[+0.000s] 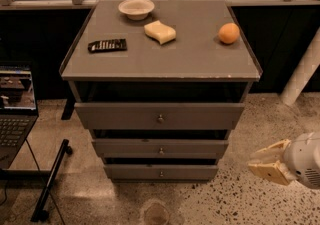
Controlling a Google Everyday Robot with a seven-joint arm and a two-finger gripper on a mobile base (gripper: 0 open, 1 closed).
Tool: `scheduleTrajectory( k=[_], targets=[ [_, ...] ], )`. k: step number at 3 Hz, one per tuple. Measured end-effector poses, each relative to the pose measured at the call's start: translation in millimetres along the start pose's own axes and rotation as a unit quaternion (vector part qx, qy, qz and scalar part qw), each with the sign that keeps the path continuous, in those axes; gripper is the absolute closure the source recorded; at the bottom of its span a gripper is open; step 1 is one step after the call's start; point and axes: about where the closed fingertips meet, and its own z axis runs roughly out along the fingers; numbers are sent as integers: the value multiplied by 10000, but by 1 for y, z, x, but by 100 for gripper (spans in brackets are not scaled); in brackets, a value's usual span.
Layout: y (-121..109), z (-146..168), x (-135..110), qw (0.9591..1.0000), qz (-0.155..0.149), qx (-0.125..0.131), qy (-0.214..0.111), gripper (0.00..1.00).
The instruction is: Open bottom drawer
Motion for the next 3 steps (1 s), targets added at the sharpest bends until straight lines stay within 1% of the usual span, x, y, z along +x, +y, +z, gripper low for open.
scheduleTrajectory(
  k=[1, 2, 3],
  targets=[
    [0, 0, 0, 10000, 0, 0, 0, 87],
    [-7, 13, 7, 9998, 125, -7, -132, 100],
    [-22, 53, 28, 9972, 481, 5, -573, 100]
  ],
)
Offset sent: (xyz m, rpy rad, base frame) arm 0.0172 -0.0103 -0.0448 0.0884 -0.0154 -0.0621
